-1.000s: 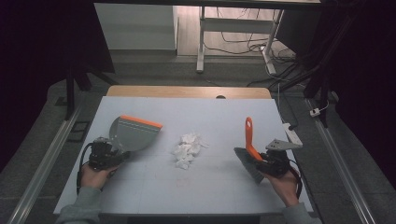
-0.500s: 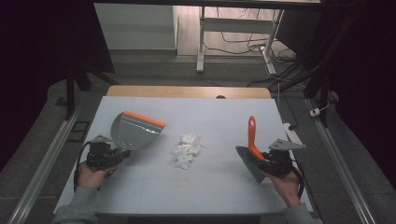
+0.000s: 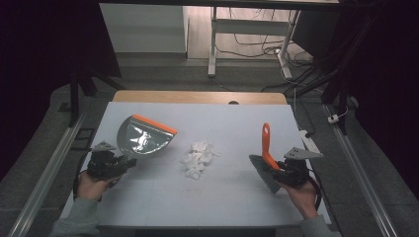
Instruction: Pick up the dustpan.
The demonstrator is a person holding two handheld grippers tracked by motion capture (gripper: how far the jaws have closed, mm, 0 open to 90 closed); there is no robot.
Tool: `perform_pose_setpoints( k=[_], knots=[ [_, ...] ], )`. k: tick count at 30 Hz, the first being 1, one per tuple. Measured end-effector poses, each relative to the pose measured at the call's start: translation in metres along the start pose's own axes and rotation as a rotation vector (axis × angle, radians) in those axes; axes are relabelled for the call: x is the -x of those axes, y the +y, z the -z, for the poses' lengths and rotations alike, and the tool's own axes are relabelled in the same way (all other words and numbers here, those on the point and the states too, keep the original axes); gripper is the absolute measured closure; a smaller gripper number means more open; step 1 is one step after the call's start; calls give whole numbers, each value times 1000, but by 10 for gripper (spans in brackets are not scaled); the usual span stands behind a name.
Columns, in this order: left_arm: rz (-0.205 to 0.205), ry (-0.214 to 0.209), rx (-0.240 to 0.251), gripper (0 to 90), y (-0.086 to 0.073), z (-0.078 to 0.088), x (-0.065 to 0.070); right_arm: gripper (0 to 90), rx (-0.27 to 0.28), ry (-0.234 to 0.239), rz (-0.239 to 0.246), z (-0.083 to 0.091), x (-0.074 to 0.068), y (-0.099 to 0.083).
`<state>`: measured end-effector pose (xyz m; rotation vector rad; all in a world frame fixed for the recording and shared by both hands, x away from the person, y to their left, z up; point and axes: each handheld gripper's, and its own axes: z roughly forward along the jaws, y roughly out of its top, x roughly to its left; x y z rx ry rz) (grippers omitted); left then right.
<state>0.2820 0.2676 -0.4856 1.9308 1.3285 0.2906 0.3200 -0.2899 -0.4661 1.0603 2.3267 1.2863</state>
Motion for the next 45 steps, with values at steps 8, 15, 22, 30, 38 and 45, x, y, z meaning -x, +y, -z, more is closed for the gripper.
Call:
perform_pose_setpoints(
  k=[8,15,22,30,38,45],
  knots=[
    [-23,-23,4,616,-1,9,-1,704,3,1,2,0,0,0],
    [-40,-42,2,615,-4,16,0,704,1,2,6,-1,0,0],
    [-81,-73,-8,615,-10,24,2,704,4,-3,3,0,0,-1],
    [-129,-109,-38,615,-18,27,2,704,8,-2,3,0,-1,0],
    [-172,-149,-65,616,-22,29,5,704,7,-3,3,0,-1,0],
    [-223,-180,-102,616,-25,28,12,704,6,-4,5,0,-2,0]
  ],
)
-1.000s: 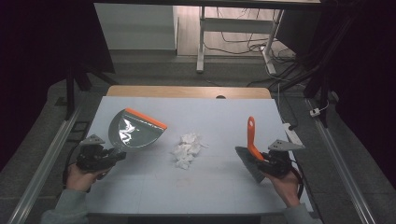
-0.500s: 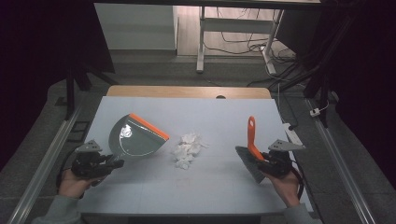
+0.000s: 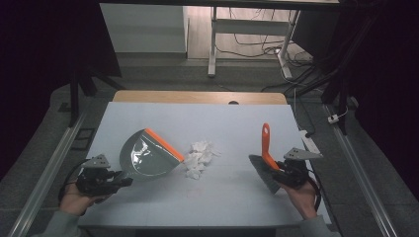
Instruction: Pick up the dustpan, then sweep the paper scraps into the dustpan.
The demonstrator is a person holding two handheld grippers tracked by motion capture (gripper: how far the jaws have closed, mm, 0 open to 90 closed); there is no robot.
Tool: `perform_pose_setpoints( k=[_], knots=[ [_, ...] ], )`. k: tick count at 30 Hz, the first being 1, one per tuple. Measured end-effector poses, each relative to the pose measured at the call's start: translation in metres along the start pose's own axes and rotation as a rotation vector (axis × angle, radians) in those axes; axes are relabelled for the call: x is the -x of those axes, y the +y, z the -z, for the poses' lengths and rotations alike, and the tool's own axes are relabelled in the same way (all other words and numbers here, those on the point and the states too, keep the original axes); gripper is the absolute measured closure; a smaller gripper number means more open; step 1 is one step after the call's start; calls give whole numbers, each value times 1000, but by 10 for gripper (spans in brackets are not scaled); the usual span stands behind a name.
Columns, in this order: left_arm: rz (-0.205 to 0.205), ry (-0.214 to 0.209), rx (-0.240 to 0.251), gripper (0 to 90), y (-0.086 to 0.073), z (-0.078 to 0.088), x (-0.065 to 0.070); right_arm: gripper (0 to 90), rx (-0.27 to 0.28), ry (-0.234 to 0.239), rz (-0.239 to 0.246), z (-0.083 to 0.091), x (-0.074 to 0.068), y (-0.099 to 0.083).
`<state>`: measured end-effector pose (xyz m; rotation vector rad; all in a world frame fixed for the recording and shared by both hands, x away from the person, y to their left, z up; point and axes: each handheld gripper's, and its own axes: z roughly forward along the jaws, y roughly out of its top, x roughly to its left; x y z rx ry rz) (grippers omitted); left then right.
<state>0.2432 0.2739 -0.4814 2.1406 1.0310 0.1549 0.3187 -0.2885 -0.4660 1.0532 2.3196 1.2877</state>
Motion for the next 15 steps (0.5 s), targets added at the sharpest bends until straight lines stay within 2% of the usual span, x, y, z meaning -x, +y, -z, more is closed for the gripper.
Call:
perform_pose_setpoints(
  k=[15],
  knots=[
    [-66,-54,-62,615,-7,-7,8,704,-3,1,2,-1,0,0]
  ],
)
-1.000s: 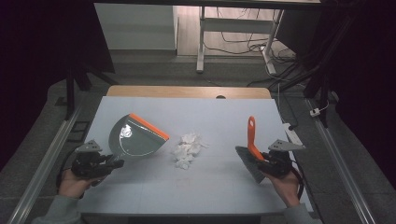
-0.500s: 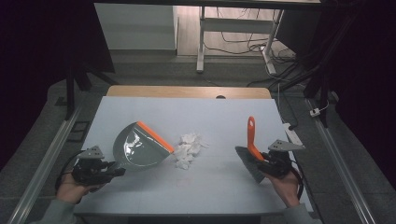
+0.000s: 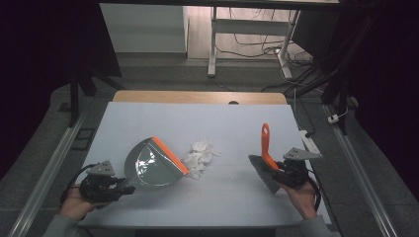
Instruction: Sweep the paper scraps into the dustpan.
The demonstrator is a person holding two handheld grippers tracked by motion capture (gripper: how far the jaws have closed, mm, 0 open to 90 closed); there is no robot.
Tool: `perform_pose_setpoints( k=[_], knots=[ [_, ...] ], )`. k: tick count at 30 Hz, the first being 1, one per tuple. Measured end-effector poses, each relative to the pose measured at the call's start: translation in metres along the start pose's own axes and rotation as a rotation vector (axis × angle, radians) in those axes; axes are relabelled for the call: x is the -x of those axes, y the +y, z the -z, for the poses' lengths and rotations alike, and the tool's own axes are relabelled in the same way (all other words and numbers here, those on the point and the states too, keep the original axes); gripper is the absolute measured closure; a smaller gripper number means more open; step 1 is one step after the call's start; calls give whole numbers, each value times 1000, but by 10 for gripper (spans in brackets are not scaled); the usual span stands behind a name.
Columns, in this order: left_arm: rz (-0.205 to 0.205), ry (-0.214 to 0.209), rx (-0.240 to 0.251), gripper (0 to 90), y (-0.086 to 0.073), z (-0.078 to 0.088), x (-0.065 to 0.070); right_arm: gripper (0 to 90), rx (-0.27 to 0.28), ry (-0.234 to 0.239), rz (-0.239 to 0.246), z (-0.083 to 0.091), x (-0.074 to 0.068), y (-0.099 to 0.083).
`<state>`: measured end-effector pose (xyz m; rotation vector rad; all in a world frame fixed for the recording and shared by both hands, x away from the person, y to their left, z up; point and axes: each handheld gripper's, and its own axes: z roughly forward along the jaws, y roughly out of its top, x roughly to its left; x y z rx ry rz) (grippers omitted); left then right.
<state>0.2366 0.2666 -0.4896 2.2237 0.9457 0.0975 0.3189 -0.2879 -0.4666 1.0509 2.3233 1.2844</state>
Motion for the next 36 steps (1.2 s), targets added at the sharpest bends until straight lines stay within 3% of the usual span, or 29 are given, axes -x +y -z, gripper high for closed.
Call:
perform_pose_setpoints(
  k=[9,24,36],
  knots=[
    [-24,0,-39,615,-1,-9,5,704,2,-1,0,0,-1,1],
    [-54,-37,-93,615,-4,-19,12,704,1,7,21,-10,-7,10],
    [-43,-54,-123,615,-9,-24,12,705,-22,20,40,-47,-17,38]
  ],
)
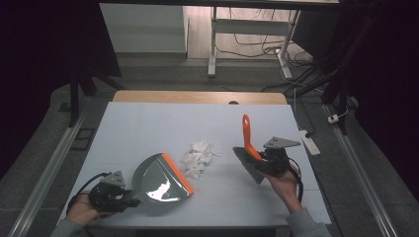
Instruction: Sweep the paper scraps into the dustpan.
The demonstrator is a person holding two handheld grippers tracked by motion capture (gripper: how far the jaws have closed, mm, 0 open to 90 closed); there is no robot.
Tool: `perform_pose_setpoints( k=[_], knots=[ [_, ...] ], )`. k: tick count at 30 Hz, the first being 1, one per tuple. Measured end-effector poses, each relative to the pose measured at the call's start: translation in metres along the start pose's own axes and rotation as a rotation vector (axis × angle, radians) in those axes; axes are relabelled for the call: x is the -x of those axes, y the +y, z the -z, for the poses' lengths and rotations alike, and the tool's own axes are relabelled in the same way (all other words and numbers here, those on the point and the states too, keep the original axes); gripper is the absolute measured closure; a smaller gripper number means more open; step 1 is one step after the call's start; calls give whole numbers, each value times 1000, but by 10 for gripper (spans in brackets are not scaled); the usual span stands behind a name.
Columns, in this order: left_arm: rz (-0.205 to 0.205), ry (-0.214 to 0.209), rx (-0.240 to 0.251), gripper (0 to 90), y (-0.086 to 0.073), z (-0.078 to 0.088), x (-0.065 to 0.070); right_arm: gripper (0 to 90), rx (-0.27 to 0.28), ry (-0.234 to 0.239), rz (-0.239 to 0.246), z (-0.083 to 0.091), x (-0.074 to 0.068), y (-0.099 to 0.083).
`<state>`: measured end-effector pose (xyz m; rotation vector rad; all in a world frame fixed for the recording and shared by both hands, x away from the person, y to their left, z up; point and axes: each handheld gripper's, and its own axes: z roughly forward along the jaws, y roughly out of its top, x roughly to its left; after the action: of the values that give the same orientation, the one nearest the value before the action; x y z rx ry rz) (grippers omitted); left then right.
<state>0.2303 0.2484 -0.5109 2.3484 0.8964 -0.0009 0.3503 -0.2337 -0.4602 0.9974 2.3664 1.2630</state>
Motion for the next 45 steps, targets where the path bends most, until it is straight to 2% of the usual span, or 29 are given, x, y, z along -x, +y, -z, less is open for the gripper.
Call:
perform_pose_setpoints(
  k=[11,21,28,37,45],
  knots=[
    [-5,-13,-11,615,2,-5,-1,705,-30,-16,-62,-48,11,32],
    [2,-20,-6,615,4,-6,-1,704,-75,-28,-47,-81,15,55],
    [6,-25,-11,615,3,-7,-2,704,-98,-42,-41,-99,19,68],
    [10,-36,-12,615,3,-8,-3,704,-126,-39,-48,-122,18,74],
    [17,-43,-19,615,5,-10,-3,705,-158,-43,-26,-138,12,74]
  ],
)
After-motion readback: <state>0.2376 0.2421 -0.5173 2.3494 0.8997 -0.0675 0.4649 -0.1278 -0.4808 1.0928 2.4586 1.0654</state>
